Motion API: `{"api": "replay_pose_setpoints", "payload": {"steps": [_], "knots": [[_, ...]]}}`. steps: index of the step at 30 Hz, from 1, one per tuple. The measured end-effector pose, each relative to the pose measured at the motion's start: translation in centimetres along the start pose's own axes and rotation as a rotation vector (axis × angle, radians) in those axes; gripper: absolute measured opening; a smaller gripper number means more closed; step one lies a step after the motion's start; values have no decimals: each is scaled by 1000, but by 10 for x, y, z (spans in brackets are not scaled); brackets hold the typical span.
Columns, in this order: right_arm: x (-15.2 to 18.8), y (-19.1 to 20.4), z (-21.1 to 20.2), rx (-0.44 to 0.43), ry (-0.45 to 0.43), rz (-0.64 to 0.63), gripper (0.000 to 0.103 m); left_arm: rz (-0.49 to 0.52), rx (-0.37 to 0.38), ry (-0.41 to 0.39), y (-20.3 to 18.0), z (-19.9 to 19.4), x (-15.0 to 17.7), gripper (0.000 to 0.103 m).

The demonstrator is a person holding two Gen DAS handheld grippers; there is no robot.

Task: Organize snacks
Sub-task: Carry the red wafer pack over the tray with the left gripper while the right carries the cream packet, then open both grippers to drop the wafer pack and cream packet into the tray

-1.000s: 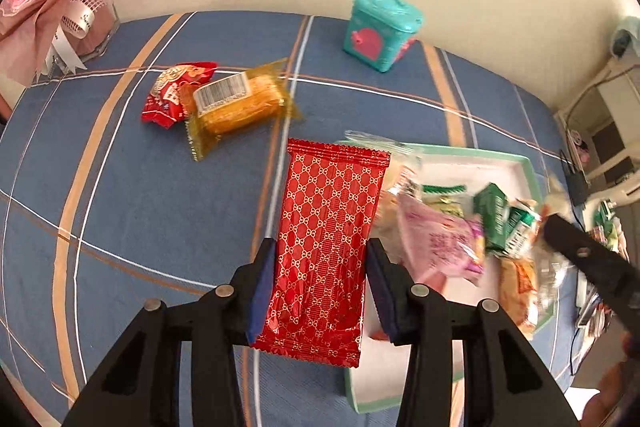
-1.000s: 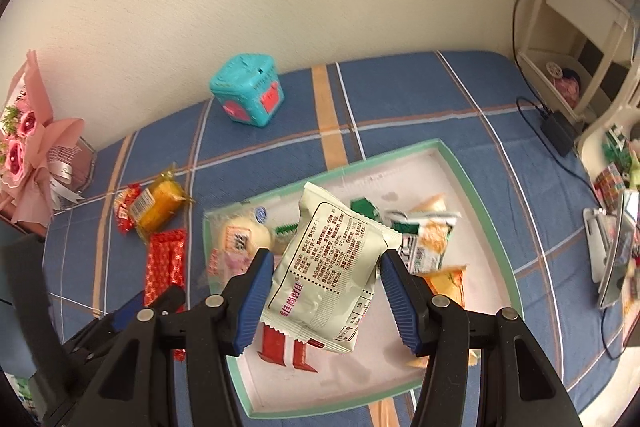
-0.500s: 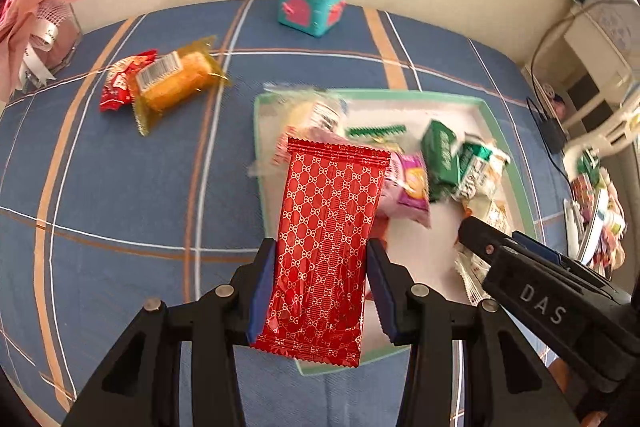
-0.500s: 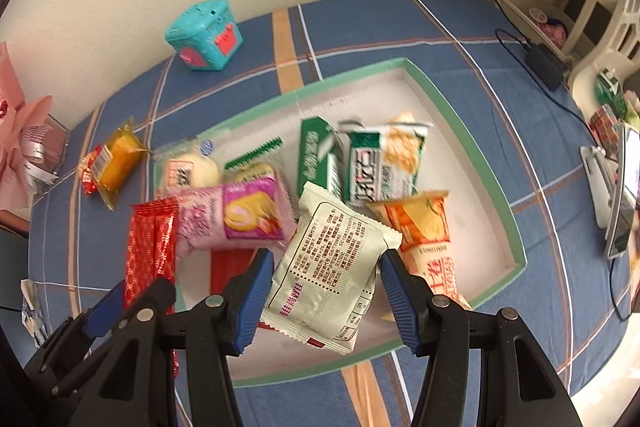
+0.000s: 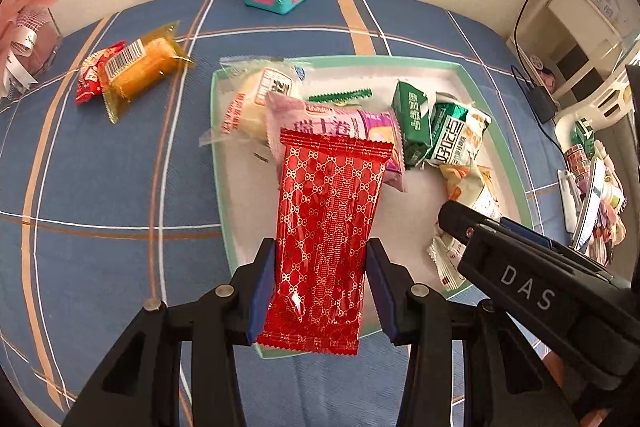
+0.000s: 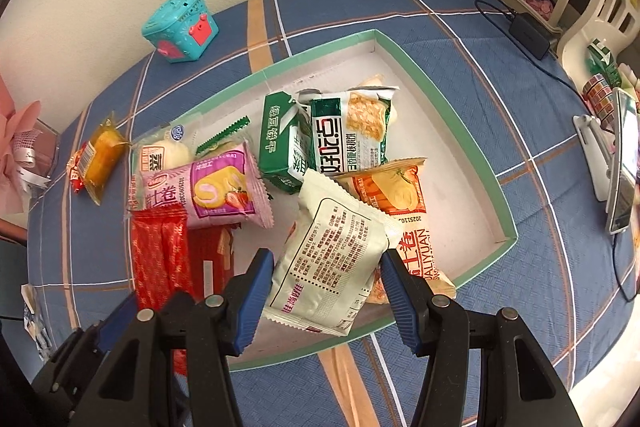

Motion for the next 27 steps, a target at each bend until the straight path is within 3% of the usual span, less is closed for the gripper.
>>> {"api": "replay_pose_setpoints", "payload": {"steps": [21, 27], "knots": [[-2, 3, 8, 1, 24, -22, 61, -16, -38, 60, 5, 16, 6, 48], [-1, 3, 11, 4, 36, -23, 61, -18, -38, 64, 6, 18, 6, 53]]}}
Point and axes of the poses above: each gripper's, at about its wrist camera, not at the fingertips, and z roughly the way its jaws point, y to its left, x to its underside, the point moved 9 cm from there along z, roughly the way its jaws point, and after that the axes turned 5 degrees about -x, right-handed, at the moved point
